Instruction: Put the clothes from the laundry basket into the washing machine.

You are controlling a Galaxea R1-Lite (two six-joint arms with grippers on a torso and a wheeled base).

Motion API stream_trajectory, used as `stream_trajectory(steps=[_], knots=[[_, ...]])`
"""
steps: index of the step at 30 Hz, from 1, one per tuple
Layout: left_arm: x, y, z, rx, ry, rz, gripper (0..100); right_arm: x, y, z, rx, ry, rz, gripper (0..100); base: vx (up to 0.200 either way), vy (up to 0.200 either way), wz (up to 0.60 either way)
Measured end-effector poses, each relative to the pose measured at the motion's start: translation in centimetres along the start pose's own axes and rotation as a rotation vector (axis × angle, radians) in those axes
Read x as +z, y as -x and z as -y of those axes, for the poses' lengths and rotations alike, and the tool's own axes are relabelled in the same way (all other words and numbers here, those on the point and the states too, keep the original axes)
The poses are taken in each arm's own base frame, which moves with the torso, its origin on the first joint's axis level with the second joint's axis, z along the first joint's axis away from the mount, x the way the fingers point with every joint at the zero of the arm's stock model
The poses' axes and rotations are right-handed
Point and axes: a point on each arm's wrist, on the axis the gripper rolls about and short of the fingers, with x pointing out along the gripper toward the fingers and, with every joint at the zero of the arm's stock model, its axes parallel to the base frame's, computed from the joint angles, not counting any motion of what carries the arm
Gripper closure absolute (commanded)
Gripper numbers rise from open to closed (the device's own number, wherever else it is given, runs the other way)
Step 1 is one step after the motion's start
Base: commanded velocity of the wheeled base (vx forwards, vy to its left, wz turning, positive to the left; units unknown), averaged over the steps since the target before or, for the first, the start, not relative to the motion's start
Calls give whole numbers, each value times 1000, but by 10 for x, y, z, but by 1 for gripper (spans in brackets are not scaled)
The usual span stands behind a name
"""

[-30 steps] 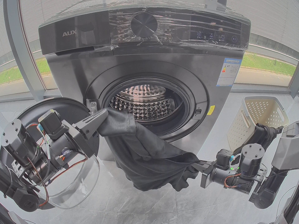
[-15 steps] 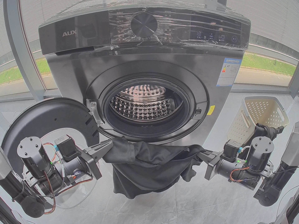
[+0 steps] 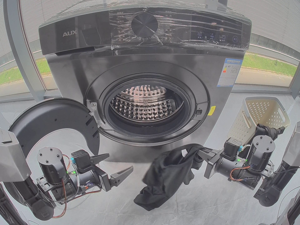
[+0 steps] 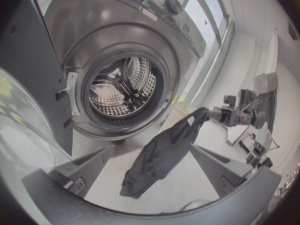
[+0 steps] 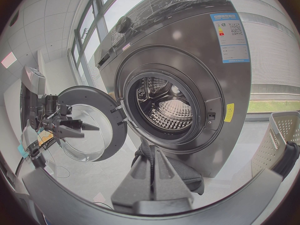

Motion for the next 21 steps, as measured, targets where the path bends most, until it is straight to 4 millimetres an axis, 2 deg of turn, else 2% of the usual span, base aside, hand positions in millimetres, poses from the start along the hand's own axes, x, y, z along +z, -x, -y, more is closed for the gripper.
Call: stream_trajectory(steps=[13,21], knots=[[-28,-19,3,-75,-73,-128,0,6,-6,-3,-2,-1,33,100,0,0,0],[-35,-38,3,-103,-100,-136,0,7,-6,-7,8,-2,41,100,0,0,0]])
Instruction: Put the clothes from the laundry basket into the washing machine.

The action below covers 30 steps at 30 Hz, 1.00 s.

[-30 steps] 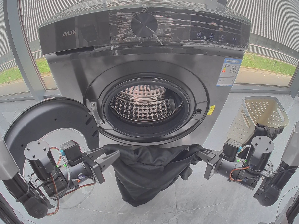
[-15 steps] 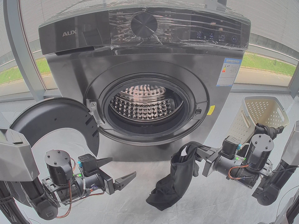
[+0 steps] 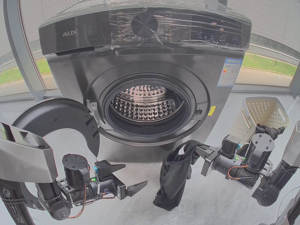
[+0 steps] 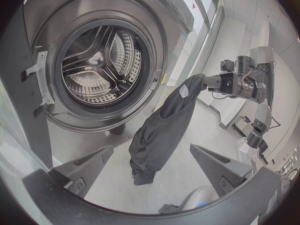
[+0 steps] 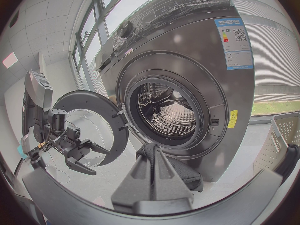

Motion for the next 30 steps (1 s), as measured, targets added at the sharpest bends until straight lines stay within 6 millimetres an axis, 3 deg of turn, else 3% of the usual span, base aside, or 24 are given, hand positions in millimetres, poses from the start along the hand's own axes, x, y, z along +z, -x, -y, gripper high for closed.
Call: stream_trajectory(steps=[12,30], knots=[[-8,-40,-6,-27,-9,4,0,1,-2,-8,31,2,8,100,0,0,0],[-23,-76,-8,-37,-19,-2,0,8,3,-34,122,-1,34,100,0,0,0]])
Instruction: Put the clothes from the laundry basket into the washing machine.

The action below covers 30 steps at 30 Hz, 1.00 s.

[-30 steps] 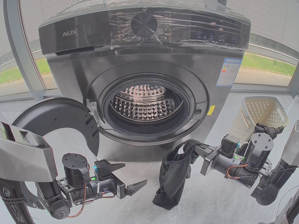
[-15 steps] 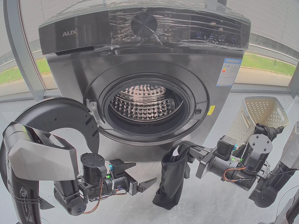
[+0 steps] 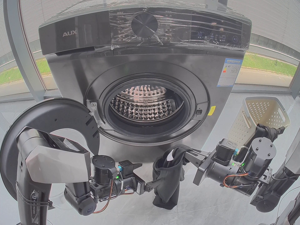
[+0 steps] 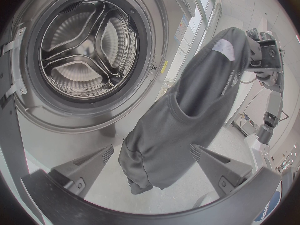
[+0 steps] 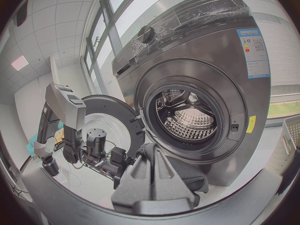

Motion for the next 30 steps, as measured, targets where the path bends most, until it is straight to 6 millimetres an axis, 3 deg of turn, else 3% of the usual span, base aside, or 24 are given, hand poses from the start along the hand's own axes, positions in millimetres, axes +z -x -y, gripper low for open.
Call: stream_trajectory(steps=[21,22,30], knots=[[5,-23,-5,22,-31,61,0,-1,1,-11,40,-2,-6,100,0,0,0],[4,-23,-5,22,-35,60,100,-2,1,-11,40,-2,-6,100,0,0,0],[4,-26,-6,23,-40,64,100,-3,1,-11,40,-7,-12,100,0,0,0]])
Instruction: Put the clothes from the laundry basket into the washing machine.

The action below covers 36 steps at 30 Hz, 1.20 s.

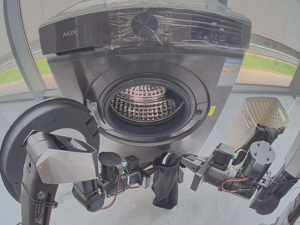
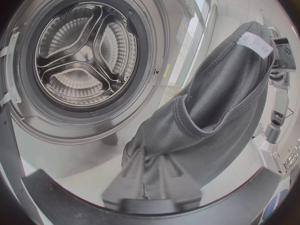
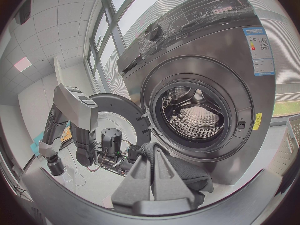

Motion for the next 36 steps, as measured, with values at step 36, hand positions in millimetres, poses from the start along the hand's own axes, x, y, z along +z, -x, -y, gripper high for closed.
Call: stream_trajectory(steps=[36], knots=[[32,104,11,24,20,-42,100,-6,0,18,-63,-4,-27,100,0,0,0]])
